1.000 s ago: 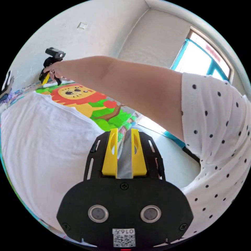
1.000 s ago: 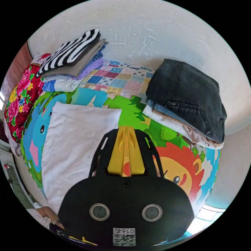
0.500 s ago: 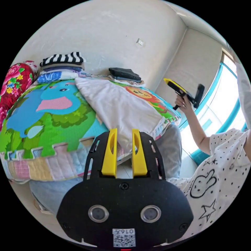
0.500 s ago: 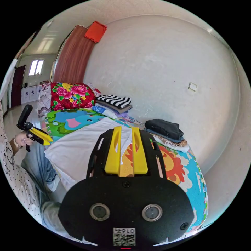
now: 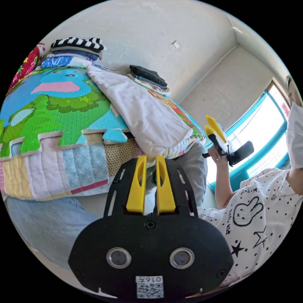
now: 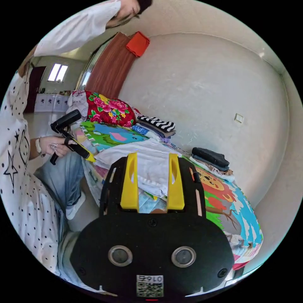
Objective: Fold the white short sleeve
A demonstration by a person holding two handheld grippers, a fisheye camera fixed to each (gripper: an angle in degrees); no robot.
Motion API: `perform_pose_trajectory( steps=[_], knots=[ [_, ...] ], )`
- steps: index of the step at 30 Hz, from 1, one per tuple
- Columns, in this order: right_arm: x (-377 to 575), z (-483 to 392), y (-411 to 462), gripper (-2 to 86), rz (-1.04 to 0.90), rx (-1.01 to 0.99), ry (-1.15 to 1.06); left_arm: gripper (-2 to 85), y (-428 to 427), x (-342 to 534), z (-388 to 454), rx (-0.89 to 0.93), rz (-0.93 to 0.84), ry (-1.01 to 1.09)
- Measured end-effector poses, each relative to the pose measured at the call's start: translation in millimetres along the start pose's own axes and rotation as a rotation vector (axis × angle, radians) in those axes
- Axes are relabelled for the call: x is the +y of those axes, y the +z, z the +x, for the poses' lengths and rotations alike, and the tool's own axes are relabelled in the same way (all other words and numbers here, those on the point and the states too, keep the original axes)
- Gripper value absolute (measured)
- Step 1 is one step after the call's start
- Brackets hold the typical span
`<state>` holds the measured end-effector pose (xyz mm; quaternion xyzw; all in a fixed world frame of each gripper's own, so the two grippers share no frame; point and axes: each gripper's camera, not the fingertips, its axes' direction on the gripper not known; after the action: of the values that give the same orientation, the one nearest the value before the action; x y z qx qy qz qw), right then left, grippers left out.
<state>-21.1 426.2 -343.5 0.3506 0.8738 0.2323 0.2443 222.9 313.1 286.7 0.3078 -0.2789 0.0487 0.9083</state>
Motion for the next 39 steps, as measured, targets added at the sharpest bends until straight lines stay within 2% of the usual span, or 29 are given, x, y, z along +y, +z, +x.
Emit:
perform_pose_trajectory(
  steps=[5, 12, 16, 17, 19, 22, 24, 26, 32, 35, 39],
  knots=[
    [-38.5, -93.0, 6.1, 15.5, -0.103, -0.025, -0.365, -0.7, -27.0, 3.8, -0.7, 0.139, 0.037, -0.008],
    [-83.1, -191.2, 38.3, 17.1, -0.138, 0.137, -0.559, -0.8, -56.4, 12.5, -8.8, 0.475, 0.142, -0.103],
    [-105.1, -215.4, 52.5, 11.0, -0.117, 0.325, -0.603, 0.1, -65.0, 23.4, 7.2, 0.467, 0.152, -0.1],
    [-114.0, -213.6, 46.2, 6.2, -0.102, 0.3, -0.597, 0.8, -70.1, 28.1, 17.1, 0.418, 0.143, -0.074],
    [-128.3, -203.1, 40.3, 2.8, -0.126, 0.262, -0.567, 4.6, -81.2, 36.3, 39.2, 0.307, 0.139, 0.007],
    [-147.5, -180.0, 35.1, 1.4, -0.179, 0.189, -0.546, 8.7, -91.8, 52.2, 103.8, -0.047, 0.1, 0.27],
    [-163.2, -165.8, 35.8, 1.1, -0.235, 0.128, -0.516, 10.0, -80.4, 72.7, 167.9, -0.364, 0.116, 0.531],
    [-185.3, -146.4, 39.1, 0.8, -0.286, 0.061, -0.452, 11.1, -62.2, 84.4, 203.4, -0.499, 0.125, 0.653],
    [-228.7, -85.8, 57.4, 0.7, -0.383, -0.107, -0.232, 16.2, -1.3, 104.4, 272.8, -0.761, 0.133, 0.814],
    [-237.5, -61.0, 66.3, 0.7, -0.411, -0.142, -0.152, 16.7, 29.2, 115.9, 302.7, -0.822, 0.093, 0.926],
    [-245.6, -40.9, 71.1, 0.7, -0.412, -0.166, -0.103, 16.1, 52.4, 125.5, 329.1, -0.929, 0.143, 0.969]
  ],
)
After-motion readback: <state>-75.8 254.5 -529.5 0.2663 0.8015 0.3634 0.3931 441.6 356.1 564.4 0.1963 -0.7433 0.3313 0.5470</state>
